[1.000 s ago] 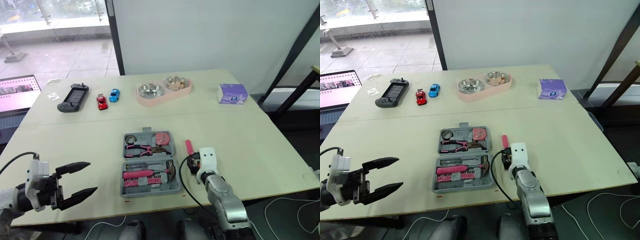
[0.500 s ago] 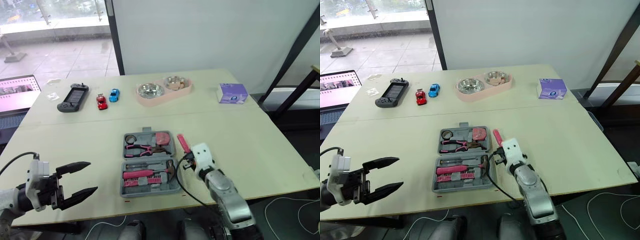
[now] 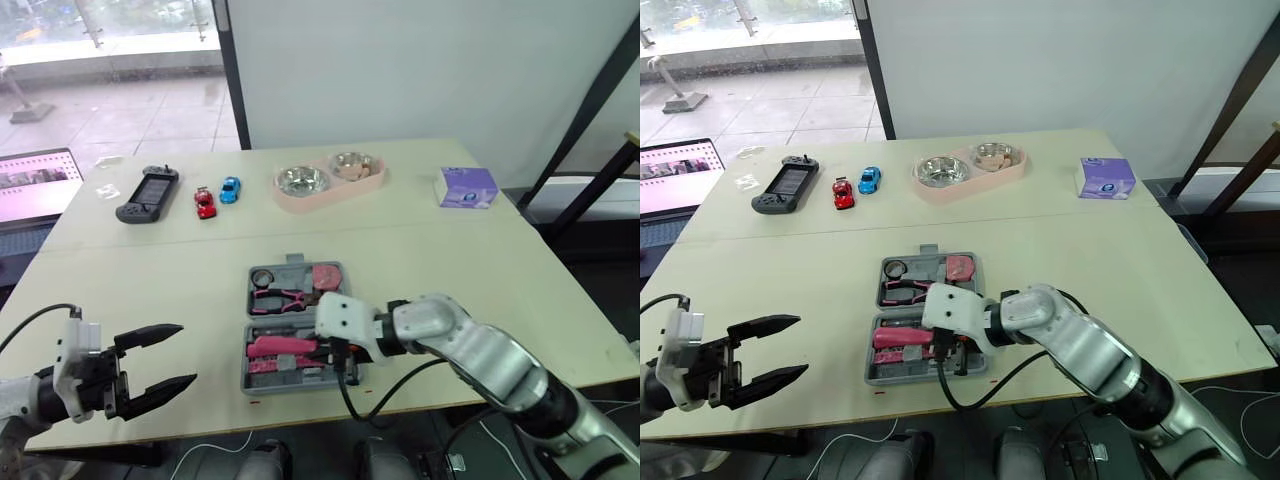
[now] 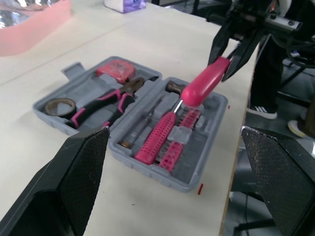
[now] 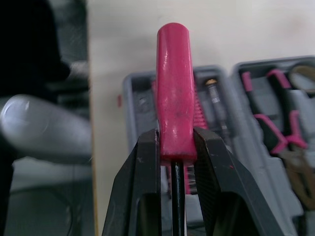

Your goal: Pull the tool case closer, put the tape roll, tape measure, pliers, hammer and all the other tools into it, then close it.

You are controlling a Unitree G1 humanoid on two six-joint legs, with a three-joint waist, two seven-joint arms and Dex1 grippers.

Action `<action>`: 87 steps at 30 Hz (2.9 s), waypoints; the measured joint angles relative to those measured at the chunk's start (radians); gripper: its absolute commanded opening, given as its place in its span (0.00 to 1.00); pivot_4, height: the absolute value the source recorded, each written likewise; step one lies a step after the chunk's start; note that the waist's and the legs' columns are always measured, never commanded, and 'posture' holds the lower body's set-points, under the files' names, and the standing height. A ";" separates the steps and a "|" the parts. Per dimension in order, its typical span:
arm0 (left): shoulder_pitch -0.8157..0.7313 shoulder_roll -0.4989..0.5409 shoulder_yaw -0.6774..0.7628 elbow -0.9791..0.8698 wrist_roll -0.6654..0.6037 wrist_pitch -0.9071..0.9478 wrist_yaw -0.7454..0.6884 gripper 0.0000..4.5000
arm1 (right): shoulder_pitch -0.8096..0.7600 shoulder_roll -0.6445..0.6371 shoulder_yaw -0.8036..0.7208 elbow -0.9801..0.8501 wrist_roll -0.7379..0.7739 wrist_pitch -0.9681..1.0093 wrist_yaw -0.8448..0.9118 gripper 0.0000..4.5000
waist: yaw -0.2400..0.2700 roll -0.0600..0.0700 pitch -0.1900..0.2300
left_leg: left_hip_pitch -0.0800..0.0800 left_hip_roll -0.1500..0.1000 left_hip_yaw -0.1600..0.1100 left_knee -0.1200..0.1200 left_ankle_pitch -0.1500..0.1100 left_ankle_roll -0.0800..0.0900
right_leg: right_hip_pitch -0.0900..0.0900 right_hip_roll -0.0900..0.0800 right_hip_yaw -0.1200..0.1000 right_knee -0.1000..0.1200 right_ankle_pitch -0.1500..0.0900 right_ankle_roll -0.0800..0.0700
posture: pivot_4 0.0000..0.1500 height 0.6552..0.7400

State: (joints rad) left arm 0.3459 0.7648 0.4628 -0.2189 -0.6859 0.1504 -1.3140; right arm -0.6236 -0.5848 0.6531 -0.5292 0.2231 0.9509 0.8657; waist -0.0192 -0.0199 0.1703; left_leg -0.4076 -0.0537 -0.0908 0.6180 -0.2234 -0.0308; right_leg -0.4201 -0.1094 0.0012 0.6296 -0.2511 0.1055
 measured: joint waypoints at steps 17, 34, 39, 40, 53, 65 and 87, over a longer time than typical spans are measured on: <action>0.109 0.012 0.030 -0.067 -0.001 0.019 -0.031 1.00 | -0.130 0.143 0.213 0.144 -0.068 0.140 -0.036 0.09 | 0.001 0.000 0.000 | -0.001 -0.001 0.001 0.000 0.000 0.000 | -0.003 -0.002 -0.001 0.000 0.000 0.000 | 1.00 0.80; 0.138 -0.012 0.031 -0.096 -0.002 0.019 -0.001 1.00 | -0.160 0.192 0.273 0.223 -0.103 0.160 -0.057 0.09 | 0.000 0.000 0.000 | -0.001 -0.001 0.001 0.000 0.000 0.000 | -0.004 -0.001 -0.001 0.001 0.000 0.000 | 1.00 0.80; 0.146 -0.017 0.034 -0.098 -0.002 0.019 0.002 1.00 | -0.162 0.214 0.276 0.250 -0.105 0.159 -0.063 0.09 | -0.001 0.000 0.000 | -0.001 -0.001 0.001 0.000 0.000 0.000 | -0.004 -0.001 -0.001 0.001 0.000 0.000 | 1.00 0.80; 0.148 -0.018 0.034 -0.098 -0.002 0.019 0.003 1.00 | -0.163 0.215 0.276 0.253 -0.105 0.158 -0.063 0.09 | -0.001 0.000 0.000 | -0.001 -0.001 0.001 0.000 0.000 0.000 | -0.004 -0.001 -0.001 0.001 0.000 0.000 | 1.00 0.80; 0.157 -0.023 0.036 -0.099 -0.001 0.018 0.008 1.00 | -0.163 0.219 0.276 0.266 -0.114 0.150 -0.067 0.09 | -0.002 0.000 0.000 | -0.001 -0.001 0.001 0.000 0.000 0.000 | -0.004 0.000 -0.001 0.001 0.000 0.000 | 1.00 0.80; 0.156 -0.024 0.038 -0.099 -0.001 0.018 0.008 1.00 | -0.151 0.216 0.217 0.247 -0.111 0.112 -0.059 0.47 | 0.000 0.000 0.000 | -0.001 -0.001 0.001 0.000 0.000 0.000 | -0.004 0.000 -0.001 0.001 0.000 0.000 | 1.00 0.80; 0.151 -0.025 0.043 -0.098 -0.002 0.019 0.008 1.00 | 0.195 0.187 0.028 0.291 -0.107 -0.261 -0.074 0.02 | 0.003 0.000 0.000 | 0.000 -0.001 0.002 -0.001 0.000 0.000 | -0.002 -0.001 -0.001 0.000 0.000 0.000 | 1.00 0.80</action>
State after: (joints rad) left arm 0.4967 0.7396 0.5059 -0.3174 -0.6875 0.1692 -1.3064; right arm -0.4281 -0.3974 0.6809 -0.2386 0.1164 0.6901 0.7913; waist -0.0157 -0.0201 0.1702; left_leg -0.4080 -0.0542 -0.0887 0.6173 -0.2235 -0.0310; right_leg -0.4217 -0.1100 0.0004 0.6297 -0.2506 0.1052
